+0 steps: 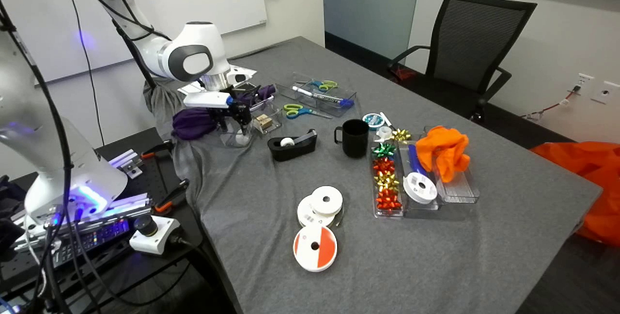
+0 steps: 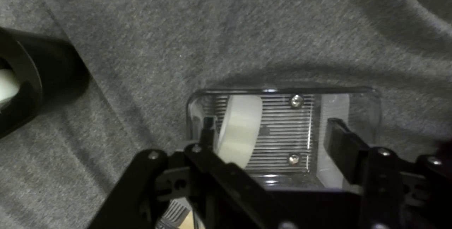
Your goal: Move the tape roll to the clear object next to the scissors
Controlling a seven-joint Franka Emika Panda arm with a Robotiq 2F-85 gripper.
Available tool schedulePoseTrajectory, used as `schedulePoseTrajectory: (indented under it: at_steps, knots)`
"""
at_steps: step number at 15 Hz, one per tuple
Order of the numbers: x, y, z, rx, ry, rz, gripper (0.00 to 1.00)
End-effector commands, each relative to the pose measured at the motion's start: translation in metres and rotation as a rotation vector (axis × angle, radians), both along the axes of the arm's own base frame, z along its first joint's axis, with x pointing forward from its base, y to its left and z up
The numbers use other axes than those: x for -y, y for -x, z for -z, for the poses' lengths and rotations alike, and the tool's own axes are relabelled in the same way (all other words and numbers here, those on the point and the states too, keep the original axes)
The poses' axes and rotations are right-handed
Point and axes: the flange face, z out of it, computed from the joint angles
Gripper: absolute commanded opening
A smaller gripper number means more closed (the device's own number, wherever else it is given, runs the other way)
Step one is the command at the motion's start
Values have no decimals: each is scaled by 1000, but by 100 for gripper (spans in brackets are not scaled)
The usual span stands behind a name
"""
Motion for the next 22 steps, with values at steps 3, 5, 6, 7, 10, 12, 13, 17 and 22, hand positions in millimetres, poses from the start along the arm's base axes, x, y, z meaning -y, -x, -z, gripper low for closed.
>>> schedulePoseTrajectory:
  at_steps: [3, 5, 6, 7, 10, 12, 13, 17, 22]
  knots:
    - [5, -3, 25, -7, -13, -14, 74]
    - [7, -5, 27, 3, -6, -16, 49]
    - [8, -6, 32, 6, -6, -15, 39]
    - [8, -7, 35, 6, -7, -17, 34]
    - [6, -10, 34, 26, -11, -22, 14]
    - [4, -10, 33, 30, -14, -20, 5]
    - [4, -10, 33, 31, -15, -18, 7]
    - [5, -10, 28, 32, -16, -11, 7]
    - [-8, -1, 3, 10, -88, 47, 7]
